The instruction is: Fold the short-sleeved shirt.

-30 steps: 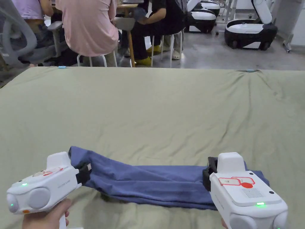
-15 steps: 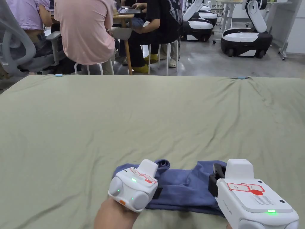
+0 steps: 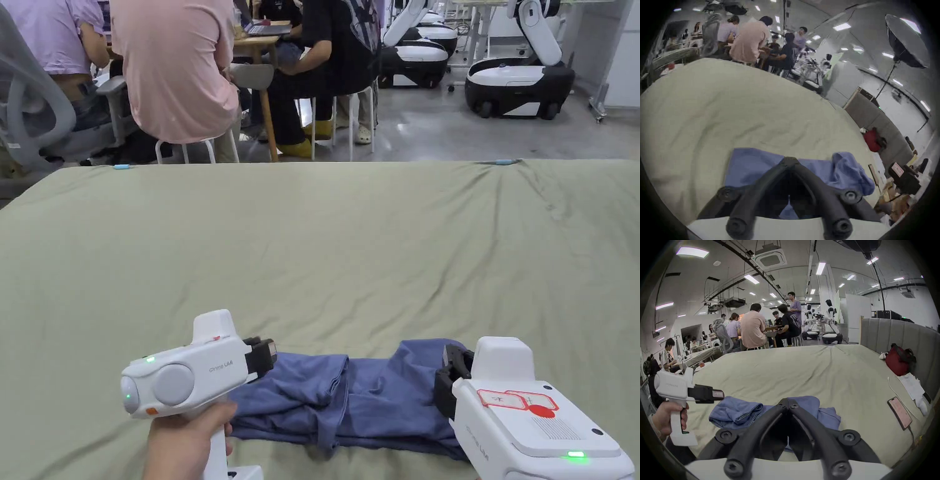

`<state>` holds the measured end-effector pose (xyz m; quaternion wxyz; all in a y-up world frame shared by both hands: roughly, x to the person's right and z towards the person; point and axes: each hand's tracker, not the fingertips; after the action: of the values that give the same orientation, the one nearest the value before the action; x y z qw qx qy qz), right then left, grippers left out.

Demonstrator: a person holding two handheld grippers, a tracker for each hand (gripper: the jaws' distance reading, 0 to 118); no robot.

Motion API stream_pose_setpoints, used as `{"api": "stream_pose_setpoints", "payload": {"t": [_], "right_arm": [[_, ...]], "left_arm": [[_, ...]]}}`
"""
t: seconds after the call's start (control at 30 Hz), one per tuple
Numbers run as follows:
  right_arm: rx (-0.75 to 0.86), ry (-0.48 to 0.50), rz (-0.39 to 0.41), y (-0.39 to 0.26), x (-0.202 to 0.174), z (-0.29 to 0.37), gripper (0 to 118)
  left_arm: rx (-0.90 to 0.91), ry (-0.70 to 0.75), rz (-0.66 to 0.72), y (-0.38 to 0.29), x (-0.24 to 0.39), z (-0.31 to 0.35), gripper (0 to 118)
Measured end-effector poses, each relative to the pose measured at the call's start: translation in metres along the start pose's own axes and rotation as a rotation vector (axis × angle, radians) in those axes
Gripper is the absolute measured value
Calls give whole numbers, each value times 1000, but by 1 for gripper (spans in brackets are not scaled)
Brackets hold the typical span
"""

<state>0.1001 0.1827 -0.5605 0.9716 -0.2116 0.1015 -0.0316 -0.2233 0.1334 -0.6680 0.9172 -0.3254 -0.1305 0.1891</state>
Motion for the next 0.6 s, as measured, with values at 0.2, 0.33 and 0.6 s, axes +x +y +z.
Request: {"api": "stream_pose_setpoints", "payload": {"t": [0.2,0.33,0.6], "right_arm": [[-13,-19,-24,-5,13,-2,0],[-28,-40,-23,-7,19,-4,0],[-43,-10,20,-3,-9,-12,0]], "left_arm": [[-172,-152,-15,-50,38,-50,0],[-201,-173,-39,-77,61,-65,0],[-70,-196,-49,-48,55,-21,0]]}}
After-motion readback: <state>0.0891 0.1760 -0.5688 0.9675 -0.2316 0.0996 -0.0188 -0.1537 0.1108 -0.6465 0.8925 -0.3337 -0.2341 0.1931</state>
